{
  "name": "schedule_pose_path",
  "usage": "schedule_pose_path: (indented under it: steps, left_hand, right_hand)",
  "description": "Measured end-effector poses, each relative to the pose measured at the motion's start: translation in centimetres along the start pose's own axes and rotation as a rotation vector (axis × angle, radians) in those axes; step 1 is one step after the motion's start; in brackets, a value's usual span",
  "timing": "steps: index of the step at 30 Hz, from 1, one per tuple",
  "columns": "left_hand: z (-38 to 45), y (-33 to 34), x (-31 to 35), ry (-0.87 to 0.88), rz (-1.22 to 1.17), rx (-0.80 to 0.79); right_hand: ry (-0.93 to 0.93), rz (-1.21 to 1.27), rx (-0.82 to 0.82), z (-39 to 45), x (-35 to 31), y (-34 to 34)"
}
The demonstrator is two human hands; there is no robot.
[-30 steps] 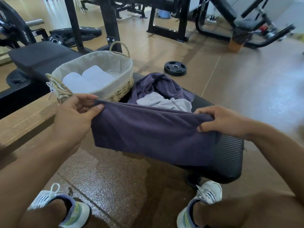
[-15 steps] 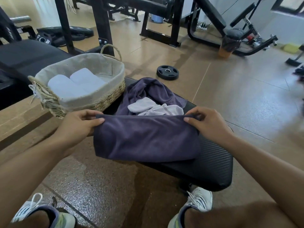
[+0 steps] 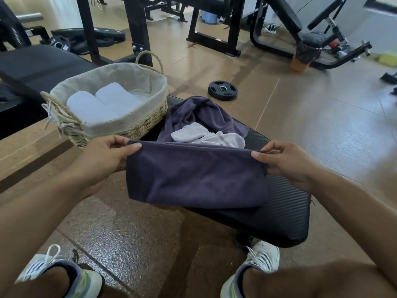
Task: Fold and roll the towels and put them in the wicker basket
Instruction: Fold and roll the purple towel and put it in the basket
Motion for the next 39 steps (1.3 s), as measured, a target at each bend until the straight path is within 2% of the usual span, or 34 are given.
schedule_pose_path:
  steps: [7, 13, 17, 19, 24, 32, 36, 39]
  left_hand:
    - [-0.4, 0.3, 0.2, 0.04, 0.017, -0.027]
    - [-0.7, 0.3, 0.5, 0.071, 0.01, -0.014]
    - [-1.0, 0.5, 0.5, 0.082, 0.005, -0.004]
    - [-1.1, 0.6, 0.6, 0.09, 0.007, 0.0]
    - [-0.9, 0.5, 0.5, 0.093, 0.016, -0.001]
    - [-0.5, 0.1, 0.1, 0.104, 0.05, 0.005]
    - [-0.2, 0.1, -0.1, 0.102, 0.053, 0.005]
    - [0.0, -0.1, -0.3, 0.089, 0.038, 0.023]
  right_hand:
    - [0.043, -0.029, -0.03, -0.7, 0.1, -0.3]
    - [-0.097, -0.4, 0.006, -1.7, -1.5, -1.4]
    - [-0.157, -0.539, -0.073, -2.7, -2.7, -1.0]
    - [-0.14, -0.531, -0.1, -3.1, -2.9, -1.0]
    - [-0.157, -0.548, 0.114, -1.5, -2.0, -3.0]
    - [-0.044, -0.593, 0.157, 0.4, 0.8, -3.5]
    - [-0.033, -0.446, 0.147, 0.4, 0.9, -2.7]
    - [-0.064, -0.361, 0.208, 0.5, 0.3, -2.9]
Point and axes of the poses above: each hand's wrist, its own z-axis towards the middle knuckle, its own y-axis out of the palm, x = y × z, the point moved 9 cm from there along z, towards the middle knuckle
